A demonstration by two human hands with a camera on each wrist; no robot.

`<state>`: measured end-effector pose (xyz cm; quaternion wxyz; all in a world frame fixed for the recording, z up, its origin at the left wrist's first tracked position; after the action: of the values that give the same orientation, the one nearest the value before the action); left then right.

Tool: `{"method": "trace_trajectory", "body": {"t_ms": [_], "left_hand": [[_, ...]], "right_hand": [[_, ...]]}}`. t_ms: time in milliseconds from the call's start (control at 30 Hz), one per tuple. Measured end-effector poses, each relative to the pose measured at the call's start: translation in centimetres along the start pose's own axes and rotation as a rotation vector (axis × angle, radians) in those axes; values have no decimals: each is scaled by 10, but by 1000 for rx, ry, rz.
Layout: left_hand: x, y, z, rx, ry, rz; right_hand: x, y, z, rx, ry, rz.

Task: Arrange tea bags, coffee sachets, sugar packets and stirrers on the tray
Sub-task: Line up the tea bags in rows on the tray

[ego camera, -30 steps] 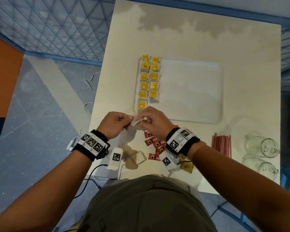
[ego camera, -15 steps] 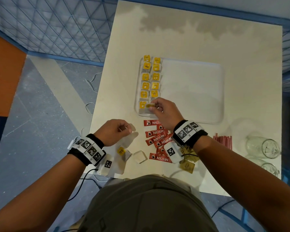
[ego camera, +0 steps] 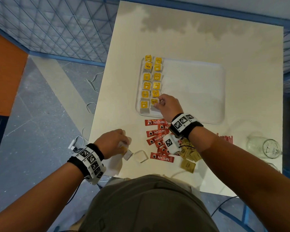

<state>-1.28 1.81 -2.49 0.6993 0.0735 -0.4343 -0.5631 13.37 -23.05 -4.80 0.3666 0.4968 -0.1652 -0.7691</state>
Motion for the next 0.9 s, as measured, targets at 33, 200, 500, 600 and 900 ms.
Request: {"method": "trace_trajectory", "body": {"t_ms": [33,200,500,600,900], "left_hand": [[1,-1,1,5,-9,-14],[1,-4,2,37,-42,-41],[-5,-11,-3,73,-43,-29],[-4,-10,-4,77,-55,-47],[-4,-11,-3,95,-40,-51]], "right_hand": [[1,-2,0,4,-9,16],[0,-5,3,45,-66,90],[-3,-4,7,48,-79,125],[-4,-3,8,51,-85,118],[-18,-4,45,-94,107,105]]}}
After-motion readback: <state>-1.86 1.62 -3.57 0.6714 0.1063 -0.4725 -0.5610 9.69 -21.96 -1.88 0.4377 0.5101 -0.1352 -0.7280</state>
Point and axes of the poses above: each hand's wrist, its own z-axis away from the middle knuckle, its own y-axis out of the back of the hand, x = y × z, the point moved 1 cm from there along -z, towards the middle knuckle, and after that the axes turned 3 degrees about -y, right-handed, at the moved point
